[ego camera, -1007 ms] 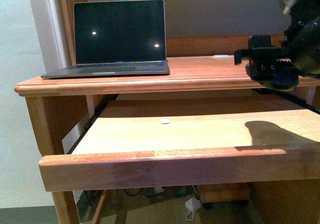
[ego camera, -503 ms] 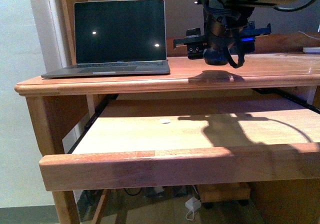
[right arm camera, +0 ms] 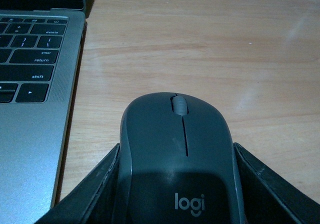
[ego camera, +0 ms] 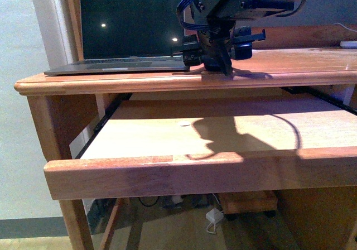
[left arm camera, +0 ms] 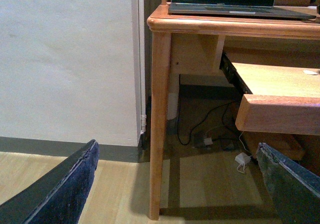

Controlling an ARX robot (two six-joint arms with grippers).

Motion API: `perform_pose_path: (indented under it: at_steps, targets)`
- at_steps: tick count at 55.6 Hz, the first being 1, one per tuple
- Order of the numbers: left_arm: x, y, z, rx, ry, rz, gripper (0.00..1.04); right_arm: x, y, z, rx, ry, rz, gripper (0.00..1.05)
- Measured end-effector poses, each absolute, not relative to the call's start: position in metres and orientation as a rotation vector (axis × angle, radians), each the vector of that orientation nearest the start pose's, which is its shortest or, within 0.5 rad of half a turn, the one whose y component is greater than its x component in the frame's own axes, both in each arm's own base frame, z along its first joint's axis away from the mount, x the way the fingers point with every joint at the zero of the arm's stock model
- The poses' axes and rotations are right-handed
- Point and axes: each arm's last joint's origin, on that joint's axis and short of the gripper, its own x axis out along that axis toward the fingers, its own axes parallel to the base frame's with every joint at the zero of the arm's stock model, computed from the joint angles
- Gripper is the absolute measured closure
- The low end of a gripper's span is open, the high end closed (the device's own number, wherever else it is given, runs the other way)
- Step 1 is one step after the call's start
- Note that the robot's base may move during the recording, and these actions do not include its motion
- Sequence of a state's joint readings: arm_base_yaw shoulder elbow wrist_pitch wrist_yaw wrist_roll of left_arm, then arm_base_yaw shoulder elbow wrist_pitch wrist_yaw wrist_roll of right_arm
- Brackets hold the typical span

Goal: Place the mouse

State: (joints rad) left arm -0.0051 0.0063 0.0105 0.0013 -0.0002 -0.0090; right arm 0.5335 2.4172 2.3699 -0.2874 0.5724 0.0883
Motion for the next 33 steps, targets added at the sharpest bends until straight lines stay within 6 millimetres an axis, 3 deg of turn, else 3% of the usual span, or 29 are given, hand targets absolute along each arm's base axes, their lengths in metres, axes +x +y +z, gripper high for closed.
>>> perform_pose_path:
  at_steps: [13, 20, 26, 33]
  targets:
    - [0.097, -0.001, 0.167, -0.009, -0.006, -0.005, 0.08, 0.486, 0.269, 0.289, -0.031, 0.235, -0.013, 0.06]
    - [0.097, 0.0, 0.167, -0.009, -0.006, -0.005, 0.08, 0.481, 0.258, 0.291, 0.0, 0.2, 0.027, 0.07]
    - [0.097, 0.0, 0.167, -0.009, -0.006, -0.005, 0.08, 0.46, 0.222, 0.315, 0.067, 0.092, 0.074, 0.07]
    - [0.097, 0.0, 0.167, -0.009, -0.006, -0.005, 0.08, 0.413, 0.168, 0.347, 0.124, -0.043, 0.162, 0.07]
